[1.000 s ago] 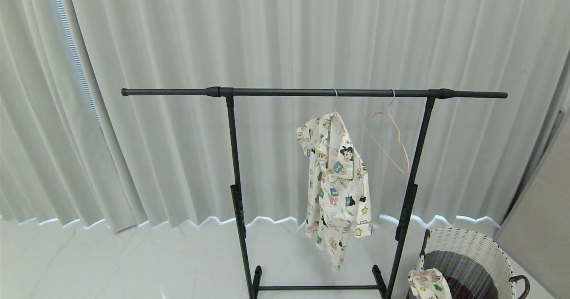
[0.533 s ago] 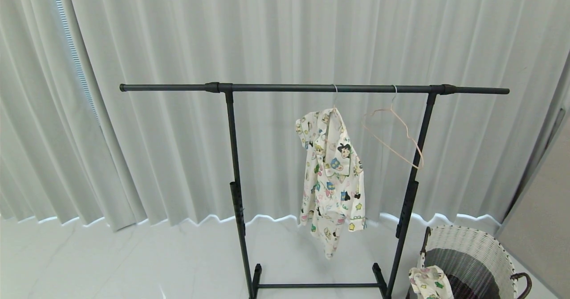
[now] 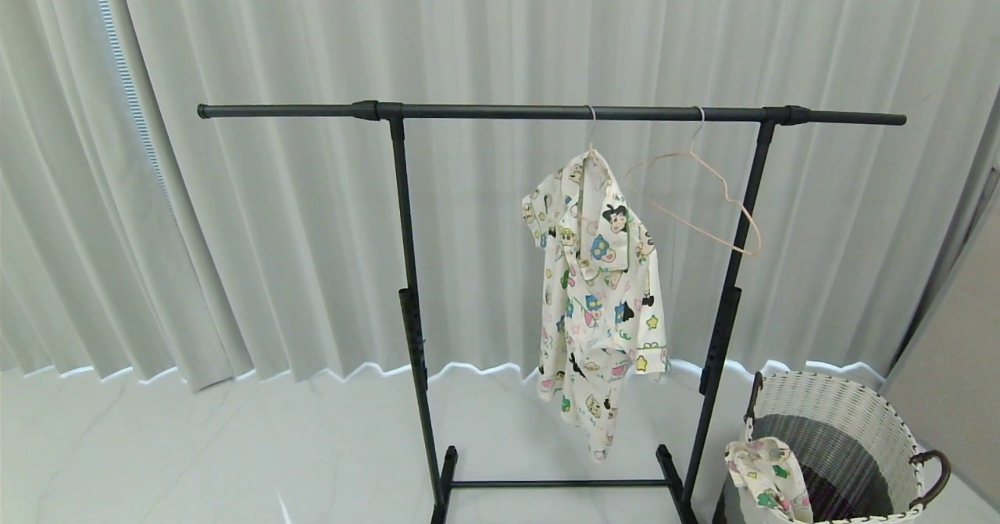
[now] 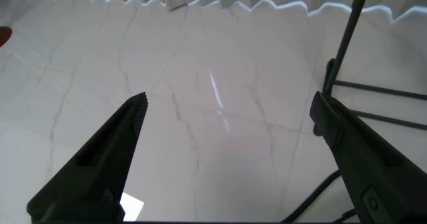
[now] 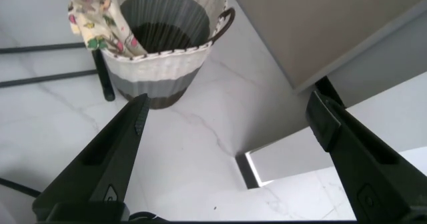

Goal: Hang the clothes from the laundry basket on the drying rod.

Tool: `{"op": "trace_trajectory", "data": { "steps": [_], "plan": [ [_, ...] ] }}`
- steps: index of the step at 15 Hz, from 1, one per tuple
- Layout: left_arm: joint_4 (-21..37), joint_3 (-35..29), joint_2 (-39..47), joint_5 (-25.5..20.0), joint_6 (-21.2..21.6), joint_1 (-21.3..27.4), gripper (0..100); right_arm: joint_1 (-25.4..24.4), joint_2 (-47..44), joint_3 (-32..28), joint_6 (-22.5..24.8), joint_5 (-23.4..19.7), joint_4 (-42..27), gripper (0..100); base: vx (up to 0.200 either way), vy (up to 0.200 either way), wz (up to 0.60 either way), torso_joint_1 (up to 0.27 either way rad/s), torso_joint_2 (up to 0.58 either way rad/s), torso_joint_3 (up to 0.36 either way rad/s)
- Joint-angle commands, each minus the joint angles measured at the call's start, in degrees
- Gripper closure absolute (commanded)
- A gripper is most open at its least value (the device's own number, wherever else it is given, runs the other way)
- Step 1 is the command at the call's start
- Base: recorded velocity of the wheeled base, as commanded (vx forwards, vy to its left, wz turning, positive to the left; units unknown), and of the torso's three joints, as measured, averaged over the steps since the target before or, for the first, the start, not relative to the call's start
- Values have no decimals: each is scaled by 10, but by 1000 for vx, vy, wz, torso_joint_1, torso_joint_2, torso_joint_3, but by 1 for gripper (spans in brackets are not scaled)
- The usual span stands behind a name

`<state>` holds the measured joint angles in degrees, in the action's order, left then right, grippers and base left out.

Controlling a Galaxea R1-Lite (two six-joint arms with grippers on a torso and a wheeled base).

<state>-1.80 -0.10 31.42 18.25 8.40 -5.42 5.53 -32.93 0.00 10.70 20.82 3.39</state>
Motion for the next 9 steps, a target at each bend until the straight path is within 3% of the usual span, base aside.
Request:
{"op": "trace_trajectory", "data": {
  "steps": [1, 9],
  "plan": [
    [0, 0, 12, 0, 0, 0, 0, 0, -5, 0, 0, 0, 0, 0, 0, 0, 0, -232, 500, 246],
    [0, 0, 29, 0, -1, 0, 0, 0, -2, 0, -1, 2, 0, 0, 0, 0, 0, -221, 470, 236]
  ]
}}
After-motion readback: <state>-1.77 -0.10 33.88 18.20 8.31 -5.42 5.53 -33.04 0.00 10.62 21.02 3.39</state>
